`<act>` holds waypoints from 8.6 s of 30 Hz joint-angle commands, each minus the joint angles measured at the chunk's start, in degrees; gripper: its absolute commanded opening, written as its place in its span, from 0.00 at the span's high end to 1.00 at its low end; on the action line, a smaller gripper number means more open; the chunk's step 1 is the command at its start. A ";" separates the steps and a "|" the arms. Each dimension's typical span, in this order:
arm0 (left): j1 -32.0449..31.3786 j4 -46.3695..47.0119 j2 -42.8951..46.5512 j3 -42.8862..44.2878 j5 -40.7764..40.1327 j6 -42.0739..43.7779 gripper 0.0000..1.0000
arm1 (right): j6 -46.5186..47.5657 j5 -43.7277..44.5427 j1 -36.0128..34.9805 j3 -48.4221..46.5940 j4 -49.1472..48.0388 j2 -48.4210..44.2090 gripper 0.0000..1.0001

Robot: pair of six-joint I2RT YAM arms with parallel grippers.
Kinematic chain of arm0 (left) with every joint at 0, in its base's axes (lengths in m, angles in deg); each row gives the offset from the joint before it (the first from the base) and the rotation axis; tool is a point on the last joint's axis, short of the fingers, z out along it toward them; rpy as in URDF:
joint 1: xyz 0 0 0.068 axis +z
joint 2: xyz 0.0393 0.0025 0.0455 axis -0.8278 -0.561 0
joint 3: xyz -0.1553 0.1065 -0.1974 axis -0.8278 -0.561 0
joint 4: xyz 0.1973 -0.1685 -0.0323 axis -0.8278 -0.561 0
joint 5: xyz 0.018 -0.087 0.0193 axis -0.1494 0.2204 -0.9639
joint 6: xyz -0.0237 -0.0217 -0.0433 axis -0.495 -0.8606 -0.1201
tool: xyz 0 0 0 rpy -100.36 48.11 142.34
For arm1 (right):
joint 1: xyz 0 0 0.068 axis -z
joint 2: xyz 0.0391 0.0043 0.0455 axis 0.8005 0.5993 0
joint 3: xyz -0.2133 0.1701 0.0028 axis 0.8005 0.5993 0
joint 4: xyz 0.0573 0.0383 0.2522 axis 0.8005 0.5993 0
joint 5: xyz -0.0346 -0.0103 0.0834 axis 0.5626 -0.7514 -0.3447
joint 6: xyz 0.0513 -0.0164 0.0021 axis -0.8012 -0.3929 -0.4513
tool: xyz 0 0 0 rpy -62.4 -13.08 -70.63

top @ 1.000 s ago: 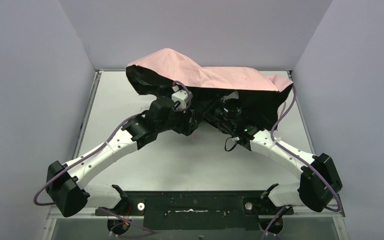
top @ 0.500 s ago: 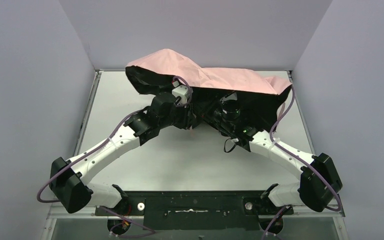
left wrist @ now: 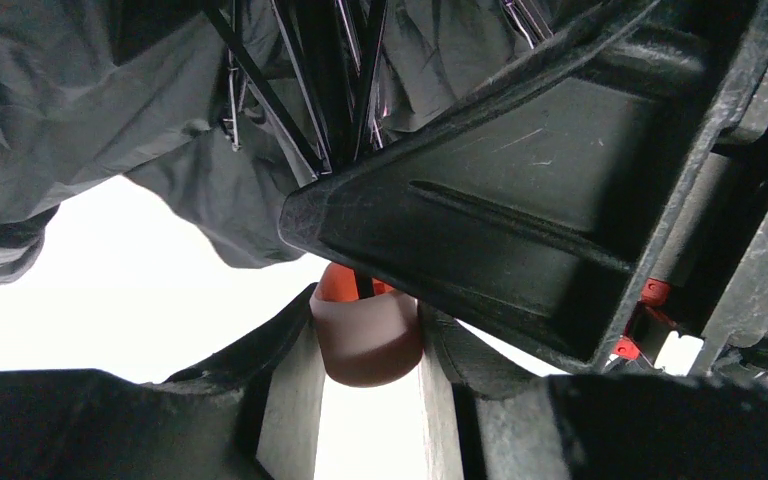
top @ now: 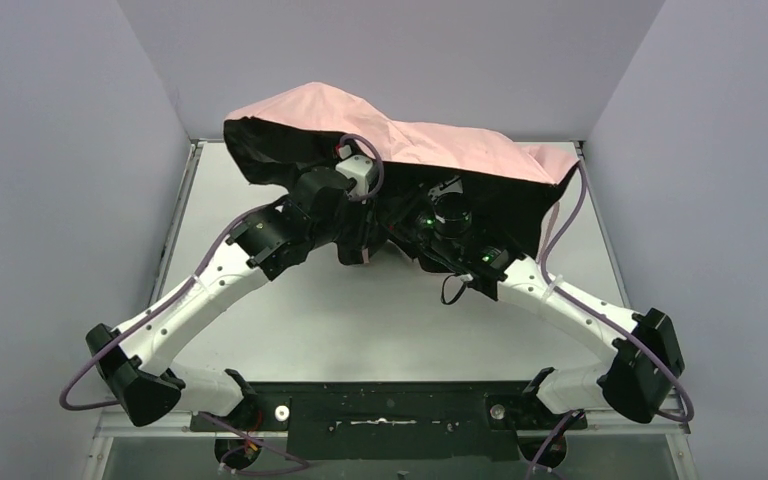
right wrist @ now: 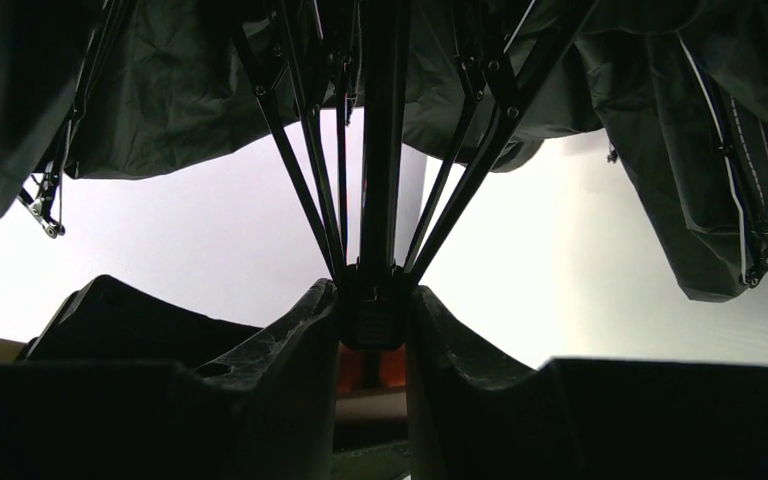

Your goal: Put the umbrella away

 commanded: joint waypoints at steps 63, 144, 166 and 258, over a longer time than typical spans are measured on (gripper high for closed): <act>-0.73 17.82 -6.70 -26.94 -4.80 -13.30 0.51 | 18.26 15.97 6.92 25.25 32.58 -38.07 0.38; 48.68 -16.84 -58.61 37.79 -2.36 12.55 1.00 | 52.27 -2.51 41.19 -9.84 49.52 22.21 1.00; 42.71 -17.20 -54.72 25.68 2.64 11.34 1.00 | 51.56 -6.24 36.41 -5.45 46.78 24.10 1.00; 22.77 -3.85 -9.84 -1.63 10.28 -0.10 0.77 | 38.49 -14.60 19.47 -4.43 40.83 -13.14 0.70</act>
